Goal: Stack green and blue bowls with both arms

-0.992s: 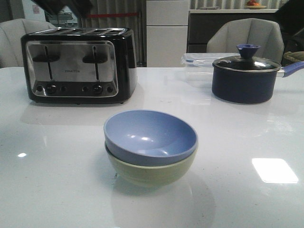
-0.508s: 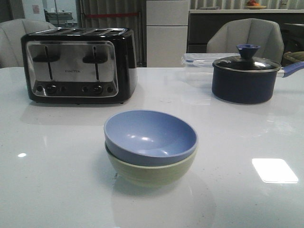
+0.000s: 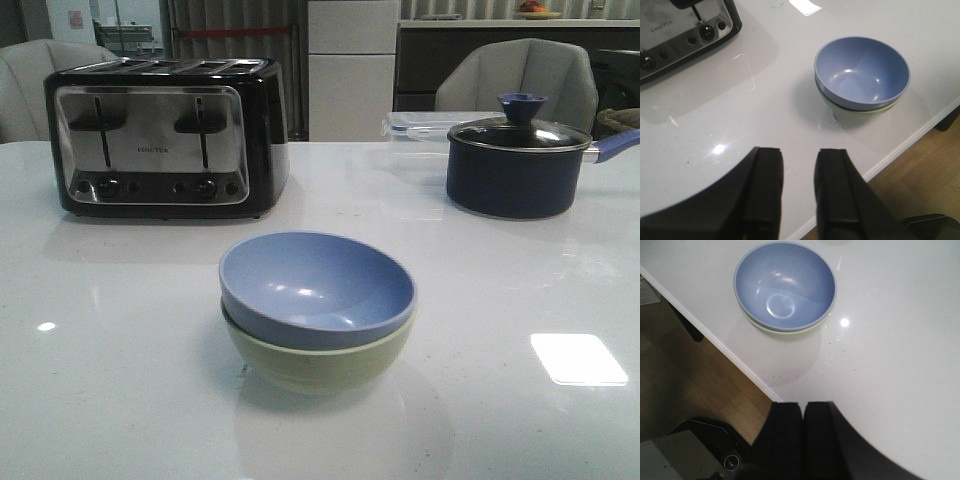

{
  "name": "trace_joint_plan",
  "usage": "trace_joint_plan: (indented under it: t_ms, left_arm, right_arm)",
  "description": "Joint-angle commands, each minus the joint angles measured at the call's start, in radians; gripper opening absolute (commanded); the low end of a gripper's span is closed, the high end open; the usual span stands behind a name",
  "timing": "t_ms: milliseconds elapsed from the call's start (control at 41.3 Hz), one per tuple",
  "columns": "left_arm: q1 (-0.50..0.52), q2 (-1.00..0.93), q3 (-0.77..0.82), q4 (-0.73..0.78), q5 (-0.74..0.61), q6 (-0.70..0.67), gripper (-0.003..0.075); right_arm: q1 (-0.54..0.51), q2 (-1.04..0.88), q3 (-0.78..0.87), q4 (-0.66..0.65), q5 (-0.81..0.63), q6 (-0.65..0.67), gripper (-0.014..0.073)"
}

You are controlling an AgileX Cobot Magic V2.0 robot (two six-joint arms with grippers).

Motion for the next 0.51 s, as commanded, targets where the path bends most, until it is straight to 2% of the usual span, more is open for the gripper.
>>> trace_joint_plan:
  t_ms: [0, 97, 484]
  left_arm:
    - [-0.006, 0.000, -0.028, -0.008, -0.089, -0.005, 0.0144]
    - [-0.006, 0.000, -0.028, -0.008, -0.091, -0.005, 0.0090]
    - [-0.006, 0.000, -0.028, -0.008, -0.095, -0.005, 0.0092]
  right_arm:
    - [-0.006, -0.004, -0.026, -0.005, -0.072, 0.003, 0.0053]
    - [-0.006, -0.004, -0.026, -0.006, -0.075, 0.003, 0.0055]
    - [-0.006, -0.004, -0.028, -0.006, -0.072, 0.003, 0.0055]
